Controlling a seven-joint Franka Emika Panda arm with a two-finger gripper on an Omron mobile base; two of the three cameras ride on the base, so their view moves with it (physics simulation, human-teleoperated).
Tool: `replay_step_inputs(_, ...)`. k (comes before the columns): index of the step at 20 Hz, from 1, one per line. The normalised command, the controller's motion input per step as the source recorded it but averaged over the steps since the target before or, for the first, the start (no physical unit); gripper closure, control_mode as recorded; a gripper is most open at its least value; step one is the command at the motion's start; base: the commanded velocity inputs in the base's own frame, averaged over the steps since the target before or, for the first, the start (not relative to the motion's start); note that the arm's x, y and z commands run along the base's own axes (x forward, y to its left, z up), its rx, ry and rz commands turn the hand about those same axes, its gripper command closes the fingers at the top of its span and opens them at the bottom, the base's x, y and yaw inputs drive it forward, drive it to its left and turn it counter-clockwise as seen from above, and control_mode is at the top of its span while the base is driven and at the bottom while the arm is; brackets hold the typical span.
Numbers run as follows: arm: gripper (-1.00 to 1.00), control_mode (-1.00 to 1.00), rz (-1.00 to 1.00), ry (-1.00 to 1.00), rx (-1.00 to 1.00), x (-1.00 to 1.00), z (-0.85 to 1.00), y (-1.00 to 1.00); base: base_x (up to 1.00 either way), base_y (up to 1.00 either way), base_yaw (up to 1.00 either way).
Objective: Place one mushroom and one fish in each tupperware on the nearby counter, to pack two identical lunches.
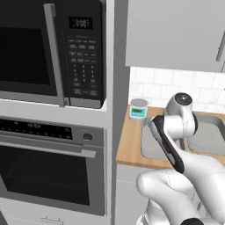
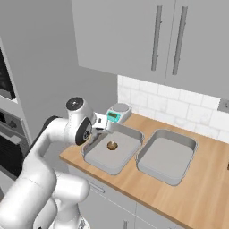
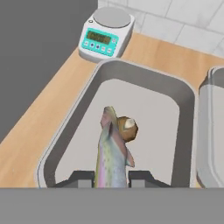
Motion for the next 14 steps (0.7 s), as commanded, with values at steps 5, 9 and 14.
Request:
replay_step_inputs(5,1.00,-1.00,0.00,0.01,0.00,0.61,-0.29,-0.24,0.00,0.00,0.00)
replay_step_inputs(9,1.00,-1.00,0.00,0.09,0.00,0.14,-0.58,-0.07,0.00,0.00,0.00)
replay_step_inputs(14,1.00,-1.00,0.00,0.06,0.00,0.02,-0.50,0.00,0.00,0.00,0.00)
